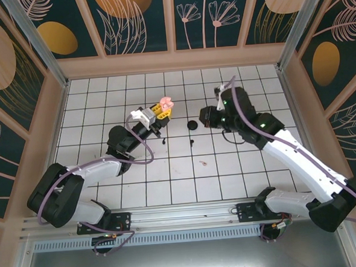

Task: Insert the wireless bluetooth earbuds into the charging case

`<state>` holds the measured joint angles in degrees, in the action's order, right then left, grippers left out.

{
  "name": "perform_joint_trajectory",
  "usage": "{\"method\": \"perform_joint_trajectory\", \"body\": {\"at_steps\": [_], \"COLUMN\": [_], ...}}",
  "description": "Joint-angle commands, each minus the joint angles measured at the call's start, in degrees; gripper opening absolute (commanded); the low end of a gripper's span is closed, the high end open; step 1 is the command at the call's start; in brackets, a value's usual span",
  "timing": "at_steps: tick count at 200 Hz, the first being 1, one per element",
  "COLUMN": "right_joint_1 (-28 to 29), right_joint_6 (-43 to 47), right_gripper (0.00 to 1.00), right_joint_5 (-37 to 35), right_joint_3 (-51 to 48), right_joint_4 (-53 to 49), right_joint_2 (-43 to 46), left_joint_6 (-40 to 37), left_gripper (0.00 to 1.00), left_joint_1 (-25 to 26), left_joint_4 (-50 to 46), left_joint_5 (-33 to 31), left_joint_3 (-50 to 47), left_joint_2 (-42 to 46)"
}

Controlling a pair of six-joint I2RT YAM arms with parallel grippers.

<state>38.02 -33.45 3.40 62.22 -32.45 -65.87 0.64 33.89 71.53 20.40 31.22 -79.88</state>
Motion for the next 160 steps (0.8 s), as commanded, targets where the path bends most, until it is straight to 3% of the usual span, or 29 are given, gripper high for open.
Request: {"method": "perform_joint_trajectory", "body": {"at_steps": [1,23,81,160], "right_joint_1": [-0.5,-0.4,4.6,6.2], "right_joint_6": [-0.2,-1.7,-9.0,-9.6], "right_gripper": [0.35,0.44,0.49,0.57], "right_joint_5": [-1.7,-2.0,4.5,1.7], "right_joint_3": [-4.5,-8.3,-19.2,-22.0], "right_joint_4": [0.3,-0.3,7.8,12.7], "right_joint_2": [-0.6,-2.4,-3.7,-8.1], "left_joint_6": [3.4,4.7,5.3,5.8], "left_gripper": [0.0,0.0,0.0,0.0], "left_joint_1": [0.4,0.4,0.4,0.4], "left_joint_4": [4.5,4.8,5.2,5.3], "left_joint_5": [0.5,0.3,-0.7,-0.3], "left_joint_3": [-1.3,-2.2,-3.4,-2.7], "left_joint_2": [2.7,4.1,5.2,4.5]}}
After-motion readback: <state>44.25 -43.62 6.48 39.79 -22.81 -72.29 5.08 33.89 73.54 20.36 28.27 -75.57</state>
